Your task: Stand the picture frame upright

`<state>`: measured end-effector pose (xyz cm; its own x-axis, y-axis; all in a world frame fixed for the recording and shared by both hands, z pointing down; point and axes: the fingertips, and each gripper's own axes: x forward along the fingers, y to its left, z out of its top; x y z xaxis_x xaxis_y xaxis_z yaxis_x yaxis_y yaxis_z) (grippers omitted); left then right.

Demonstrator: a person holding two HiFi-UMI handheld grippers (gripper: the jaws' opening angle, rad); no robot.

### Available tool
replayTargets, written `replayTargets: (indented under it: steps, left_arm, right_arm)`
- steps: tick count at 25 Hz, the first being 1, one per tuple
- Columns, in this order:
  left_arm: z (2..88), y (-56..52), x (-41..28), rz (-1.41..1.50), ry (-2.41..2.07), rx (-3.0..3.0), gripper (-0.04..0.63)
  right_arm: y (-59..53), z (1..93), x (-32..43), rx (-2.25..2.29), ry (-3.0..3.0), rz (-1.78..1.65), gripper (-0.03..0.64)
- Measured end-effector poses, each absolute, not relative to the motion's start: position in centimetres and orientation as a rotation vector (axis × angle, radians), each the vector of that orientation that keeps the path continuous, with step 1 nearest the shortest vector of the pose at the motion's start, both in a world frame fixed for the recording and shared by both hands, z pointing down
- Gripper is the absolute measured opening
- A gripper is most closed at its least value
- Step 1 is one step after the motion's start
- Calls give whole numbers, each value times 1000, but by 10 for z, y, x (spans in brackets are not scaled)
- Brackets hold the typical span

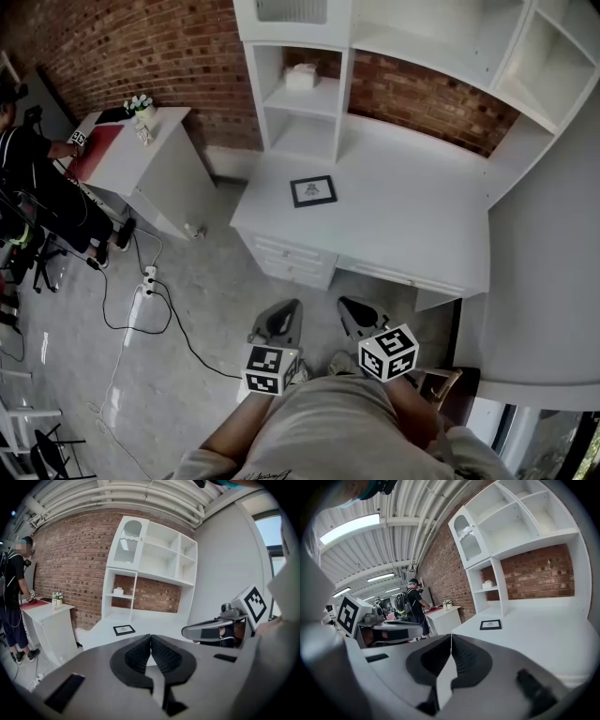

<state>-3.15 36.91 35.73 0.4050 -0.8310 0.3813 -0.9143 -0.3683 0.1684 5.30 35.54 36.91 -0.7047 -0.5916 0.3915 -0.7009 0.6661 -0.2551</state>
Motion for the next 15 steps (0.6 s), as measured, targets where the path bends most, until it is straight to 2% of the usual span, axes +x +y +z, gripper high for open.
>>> replayTargets:
  steps: [15]
  left_arm:
    - [356, 388, -82, 282, -1485, 2336, 15]
  right_arm:
    - [376, 366, 3, 1083, -2606, 547, 29]
